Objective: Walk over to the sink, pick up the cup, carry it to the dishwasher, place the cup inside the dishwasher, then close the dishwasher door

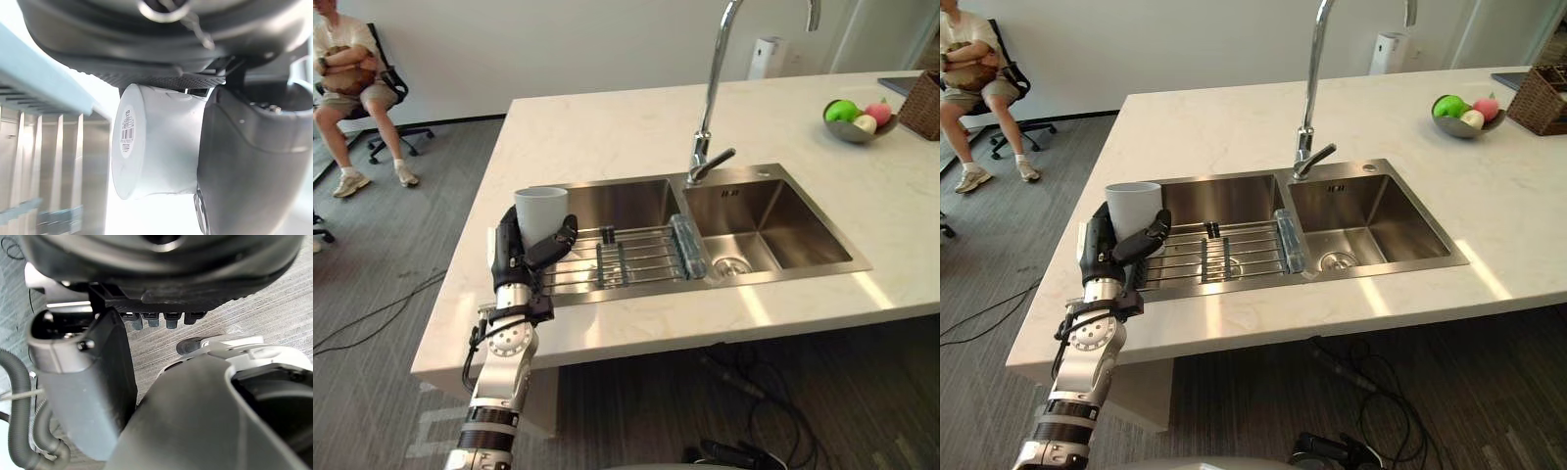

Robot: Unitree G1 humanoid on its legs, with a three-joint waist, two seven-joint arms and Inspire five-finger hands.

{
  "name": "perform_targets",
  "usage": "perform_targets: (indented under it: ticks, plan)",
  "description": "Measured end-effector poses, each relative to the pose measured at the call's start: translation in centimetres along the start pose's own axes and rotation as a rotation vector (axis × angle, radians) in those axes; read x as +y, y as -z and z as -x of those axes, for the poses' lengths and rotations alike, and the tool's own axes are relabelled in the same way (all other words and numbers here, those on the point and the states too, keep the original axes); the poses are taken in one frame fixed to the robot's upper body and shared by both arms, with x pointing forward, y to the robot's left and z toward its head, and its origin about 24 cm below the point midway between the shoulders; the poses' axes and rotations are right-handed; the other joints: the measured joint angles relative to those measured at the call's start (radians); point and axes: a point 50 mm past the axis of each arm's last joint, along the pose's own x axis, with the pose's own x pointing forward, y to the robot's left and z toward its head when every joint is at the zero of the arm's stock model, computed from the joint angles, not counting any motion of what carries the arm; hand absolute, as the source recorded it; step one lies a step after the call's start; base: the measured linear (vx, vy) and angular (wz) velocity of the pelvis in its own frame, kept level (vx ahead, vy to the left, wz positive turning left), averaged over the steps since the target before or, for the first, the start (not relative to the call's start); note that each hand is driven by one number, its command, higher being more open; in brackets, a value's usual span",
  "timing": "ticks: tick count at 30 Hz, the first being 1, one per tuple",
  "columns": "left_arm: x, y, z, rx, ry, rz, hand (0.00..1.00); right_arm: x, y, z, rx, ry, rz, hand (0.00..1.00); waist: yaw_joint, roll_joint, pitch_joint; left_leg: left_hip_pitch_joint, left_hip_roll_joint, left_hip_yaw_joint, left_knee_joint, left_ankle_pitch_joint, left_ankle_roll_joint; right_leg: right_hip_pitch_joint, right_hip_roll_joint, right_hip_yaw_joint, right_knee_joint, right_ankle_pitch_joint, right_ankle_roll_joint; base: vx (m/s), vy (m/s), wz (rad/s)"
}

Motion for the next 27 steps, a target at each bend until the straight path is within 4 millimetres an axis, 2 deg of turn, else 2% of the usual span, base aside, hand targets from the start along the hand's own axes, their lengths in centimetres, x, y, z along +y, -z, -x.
perform_targets:
  ticks: [6,13,16,17,20,21,22,23,24,25,26,27]
  plan:
    - [0.7,-2.3,1.0,-0.149,-0.070,-0.022,0.00,-0.1,0.7,0.1,0.028,0.017,-0.026,1.00,0.035,-0.013,-0.007,-0.008,-0.001,-0.019,-0.001,0.000,0.001,0.000,-0.002,-0.017,0.000,-0.005,-0.002,-0.04,-0.021,0.10]
    - [1.1,-3.9,1.9,-0.217,-0.113,0.007,0.00,-0.5,0.9,0.0,0.013,0.074,0.002,1.00,0.053,-0.019,-0.012,-0.028,-0.007,-0.080,-0.004,0.015,0.006,0.017,-0.012,-0.069,0.005,-0.017,0.003,0.02,-0.009,0.25]
    - [1.0,-4.3,2.9,-0.217,-0.146,0.050,0.00,-0.4,0.9,0.0,0.011,0.082,0.026,1.00,0.072,-0.019,-0.011,-0.102,-0.014,-0.167,0.098,-0.016,0.015,0.042,-0.027,-0.146,0.007,-0.031,0.009,0.02,0.001,0.81]
    - [1.0,-4.7,3.3,-0.222,-0.154,0.059,0.00,-0.4,0.7,-0.1,0.014,0.081,0.060,1.00,0.084,-0.016,-0.004,-0.150,-0.020,-0.222,0.166,-0.029,0.018,0.053,-0.034,-0.195,0.014,-0.041,0.011,-0.03,-0.002,1.23]
    - [1.5,-6.3,4.5,-0.275,-0.202,0.093,0.00,-0.7,-0.1,-0.2,0.027,0.067,0.147,1.00,0.139,0.005,0.036,-0.216,-0.029,-0.349,0.217,-0.027,0.013,0.061,-0.039,-0.314,0.074,-0.088,0.011,-0.09,-0.024,1.28]
    - [2.3,-6.9,4.9,-0.295,-0.243,0.086,0.00,-0.8,-0.4,-0.3,0.040,0.058,0.182,1.00,0.169,0.016,0.049,-0.224,-0.038,-0.377,0.174,0.018,0.002,0.065,-0.044,-0.373,0.097,-0.108,0.006,-0.19,-0.072,1.82]
    - [2.5,-7.0,4.9,-0.300,-0.261,0.083,0.00,-0.8,-0.4,-0.4,0.051,0.054,0.184,1.00,0.172,0.017,0.053,-0.230,-0.055,-0.367,0.110,0.090,-0.008,0.086,-0.052,-0.440,0.098,-0.127,0.001,-0.20,-0.073,2.38]
    - [2.5,-7.1,4.8,-0.309,-0.266,0.091,0.00,-1.0,0.0,-0.3,0.061,0.056,0.162,1.00,0.164,0.014,0.054,-0.221,-0.042,-0.285,0.025,0.104,0.020,0.112,-0.055,-0.519,0.091,-0.140,-0.006,-0.24,-0.070,2.91]
    - [3.1,-7.2,4.9,-0.325,-0.285,0.083,0.00,-1.1,-0.2,-0.3,0.056,0.056,0.146,1.00,0.164,0.005,0.063,-0.232,0.029,0.013,0.035,0.068,0.106,0.133,-0.072,-0.639,0.090,-0.142,-0.005,-0.21,-0.007,2.93]
    - [3.3,-7.2,4.9,-0.331,-0.296,0.083,0.00,-1.2,-0.7,-0.4,0.044,0.065,0.151,1.00,0.164,-0.009,0.076,-0.255,0.073,0.202,0.113,0.045,0.134,0.139,-0.099,-0.712,0.105,-0.154,-0.004,-0.18,0.056,2.50]
    - [3.4,-7.2,5.1,-0.332,-0.309,0.089,0.00,-1.5,-1.4,-0.4,0.032,0.079,0.158,1.00,0.179,-0.007,0.076,-0.261,0.101,0.298,0.186,0.042,0.138,0.138,-0.128,-0.763,0.129,-0.162,0.002,-0.08,0.102,1.79]
    - [3.5,-7.2,5.3,-0.329,-0.327,0.096,0.00,-1.8,-1.8,-0.4,0.030,0.090,0.164,1.00,0.190,-0.006,0.075,-0.249,0.112,0.334,0.231,0.042,0.138,0.140,-0.155,-0.798,0.144,-0.167,0.003,-0.04,0.157,1.34]
